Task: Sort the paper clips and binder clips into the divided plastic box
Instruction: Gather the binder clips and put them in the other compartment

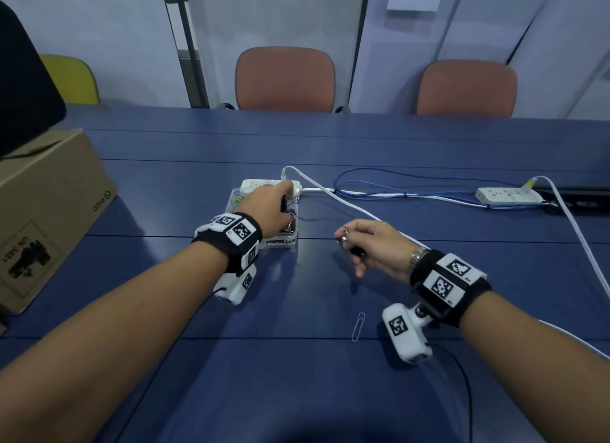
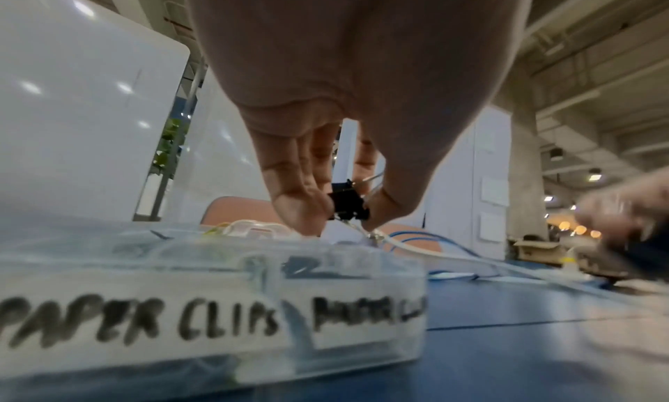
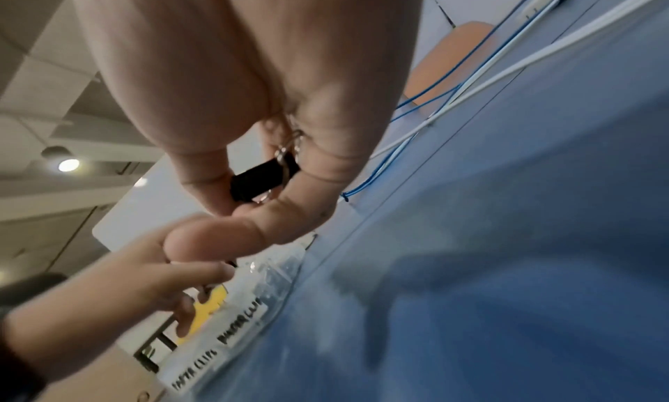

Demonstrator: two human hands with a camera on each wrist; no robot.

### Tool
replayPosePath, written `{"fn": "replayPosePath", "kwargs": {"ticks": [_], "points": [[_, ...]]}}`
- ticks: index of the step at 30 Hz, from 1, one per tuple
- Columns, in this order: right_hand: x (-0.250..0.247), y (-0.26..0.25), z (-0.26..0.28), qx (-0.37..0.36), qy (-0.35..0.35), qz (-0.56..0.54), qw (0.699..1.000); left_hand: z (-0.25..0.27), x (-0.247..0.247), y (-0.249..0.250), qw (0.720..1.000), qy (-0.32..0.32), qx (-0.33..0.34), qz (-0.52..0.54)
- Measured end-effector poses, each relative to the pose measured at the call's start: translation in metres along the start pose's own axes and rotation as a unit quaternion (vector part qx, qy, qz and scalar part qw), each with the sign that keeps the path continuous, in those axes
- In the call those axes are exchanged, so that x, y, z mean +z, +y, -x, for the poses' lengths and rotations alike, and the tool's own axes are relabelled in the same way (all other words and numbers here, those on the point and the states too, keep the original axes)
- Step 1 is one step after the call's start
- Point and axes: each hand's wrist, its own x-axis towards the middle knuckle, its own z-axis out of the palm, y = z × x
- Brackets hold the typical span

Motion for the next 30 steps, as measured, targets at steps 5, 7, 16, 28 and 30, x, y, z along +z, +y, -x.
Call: {"fn": "replayPosePath", "kwargs": {"ticks": [5,7,16,28,30], "points": [[0.012,-0.034,-0.026,-0.021,0.014,-0.029,0.999,-0.010,0.008,-0.008,0.998,-0.036,0.013,-0.046],[0.016,-0.041,-0.035,-0.029,0.020,-0.036,0.999,-0.009,0.010,-0.010,0.998,-0.049,0.026,-0.036],[0.038,-0.053,-0.077,-0.051,0.049,0.016,0.997,-0.001,0.003,-0.017,0.998,-0.053,0.022,-0.038],[0.105,-0.061,-0.151,-0.121,0.112,0.464,0.870,0.018,-0.031,-0.048,0.998,0.050,-0.042,0.022],[0.112,-0.057,-0.160,-0.088,0.107,0.537,0.832,0.021,-0.034,-0.052,0.997,0.056,-0.039,0.019]]}}
